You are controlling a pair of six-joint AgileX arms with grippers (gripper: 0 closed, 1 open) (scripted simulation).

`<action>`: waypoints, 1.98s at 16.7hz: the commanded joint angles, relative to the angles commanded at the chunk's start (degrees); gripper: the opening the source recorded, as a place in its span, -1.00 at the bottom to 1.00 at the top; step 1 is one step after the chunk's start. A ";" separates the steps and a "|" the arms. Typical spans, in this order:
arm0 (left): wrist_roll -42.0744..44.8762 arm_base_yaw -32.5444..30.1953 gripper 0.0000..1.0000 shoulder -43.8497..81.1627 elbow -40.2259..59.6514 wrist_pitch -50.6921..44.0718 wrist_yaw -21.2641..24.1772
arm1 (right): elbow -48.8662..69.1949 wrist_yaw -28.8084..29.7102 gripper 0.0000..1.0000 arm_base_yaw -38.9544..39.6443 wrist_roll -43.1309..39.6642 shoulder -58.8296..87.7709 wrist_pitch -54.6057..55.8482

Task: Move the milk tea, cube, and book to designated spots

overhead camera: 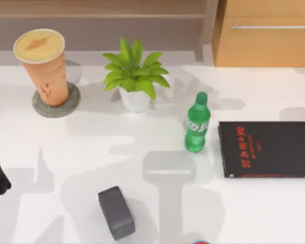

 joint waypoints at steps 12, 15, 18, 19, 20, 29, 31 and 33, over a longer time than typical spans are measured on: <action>0.00 0.00 1.00 0.00 0.00 0.00 0.00 | -34.68 29.12 -1.00 33.46 68.05 -22.27 4.34; 0.00 0.00 1.00 0.00 0.00 0.00 0.00 | -47.54 34.51 -1.00 41.35 75.75 -19.28 4.90; 0.00 0.00 1.00 0.00 0.00 0.00 0.00 | -59.06 38.55 -1.00 47.59 81.31 -14.84 5.28; 0.00 0.00 1.00 0.00 0.00 0.00 0.00 | -62.10 39.55 -1.00 49.18 82.58 -13.20 5.40; 0.00 0.00 1.00 0.00 0.00 0.00 0.00 | -64.68 40.38 -1.00 50.54 83.48 -11.59 5.52; 0.00 0.00 1.00 0.00 0.00 0.00 0.00 | -69.31 41.95 -1.00 53.10 84.90 -8.60 5.94; 0.00 0.00 1.00 0.00 0.00 0.00 0.00 | -69.28 41.80 -1.00 52.95 84.75 -7.99 6.29; 0.00 0.00 1.00 0.00 0.00 0.00 0.00 | -69.26 41.44 -1.00 52.67 84.41 -6.76 6.94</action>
